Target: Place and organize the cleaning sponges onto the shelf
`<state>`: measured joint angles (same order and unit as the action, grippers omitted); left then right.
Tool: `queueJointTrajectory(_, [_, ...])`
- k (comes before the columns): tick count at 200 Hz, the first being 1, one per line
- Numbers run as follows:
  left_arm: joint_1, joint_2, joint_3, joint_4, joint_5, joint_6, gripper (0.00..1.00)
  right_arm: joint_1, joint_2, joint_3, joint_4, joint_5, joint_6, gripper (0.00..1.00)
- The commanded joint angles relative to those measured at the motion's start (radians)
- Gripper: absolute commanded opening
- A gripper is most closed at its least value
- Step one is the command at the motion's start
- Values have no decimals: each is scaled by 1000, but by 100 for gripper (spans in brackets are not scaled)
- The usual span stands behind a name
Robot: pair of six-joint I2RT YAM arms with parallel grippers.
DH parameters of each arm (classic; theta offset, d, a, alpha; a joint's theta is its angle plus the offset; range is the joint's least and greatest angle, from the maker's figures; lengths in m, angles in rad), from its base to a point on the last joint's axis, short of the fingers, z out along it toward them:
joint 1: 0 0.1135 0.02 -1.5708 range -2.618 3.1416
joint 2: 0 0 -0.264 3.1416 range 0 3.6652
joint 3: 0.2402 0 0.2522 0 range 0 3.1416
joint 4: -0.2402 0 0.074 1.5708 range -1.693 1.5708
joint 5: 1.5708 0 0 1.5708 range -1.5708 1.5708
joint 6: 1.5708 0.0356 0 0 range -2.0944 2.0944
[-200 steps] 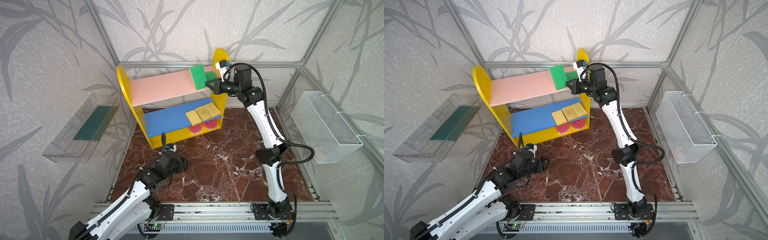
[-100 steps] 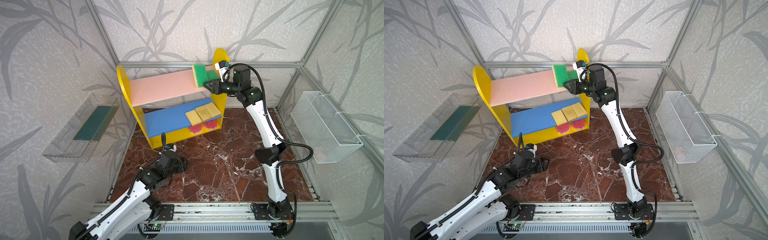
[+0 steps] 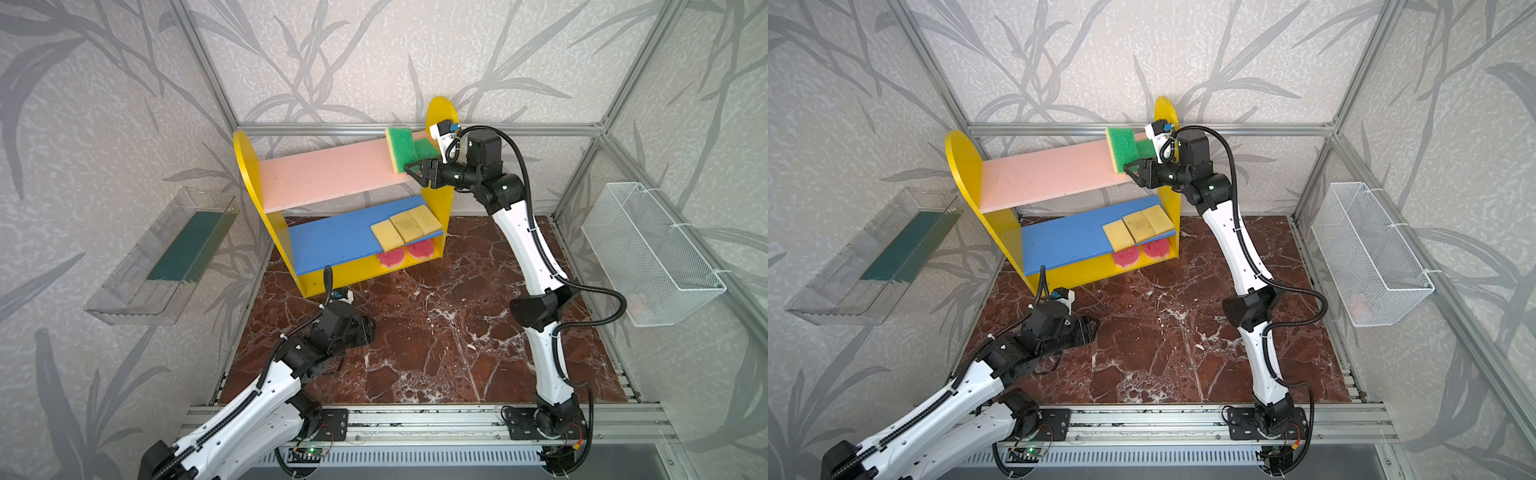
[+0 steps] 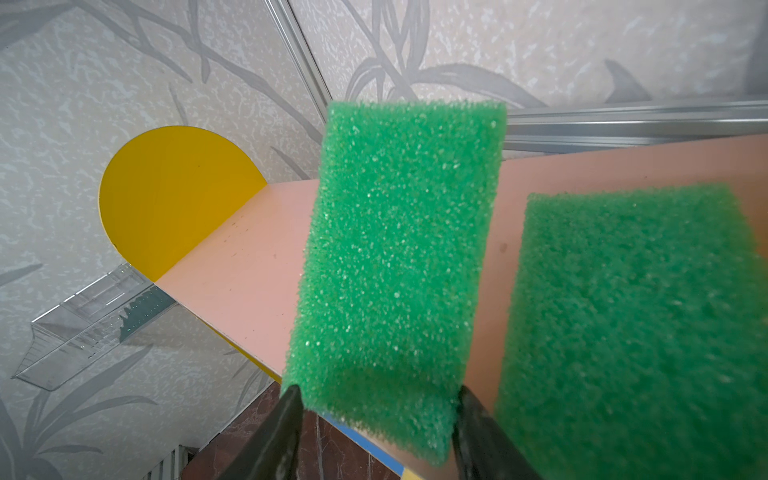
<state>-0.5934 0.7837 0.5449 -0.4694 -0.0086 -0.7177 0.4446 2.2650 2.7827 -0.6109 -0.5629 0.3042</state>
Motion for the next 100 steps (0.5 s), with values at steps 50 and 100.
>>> queueJointTrajectory(50, [6, 2, -17, 6, -13, -2, 66, -3, -22, 50, 82, -34, 2, 62])
queueJointTrajectory(100, [6, -2, -6, -6, -16, -2, 66, -3, -21, 56, 76, -43, 2, 64])
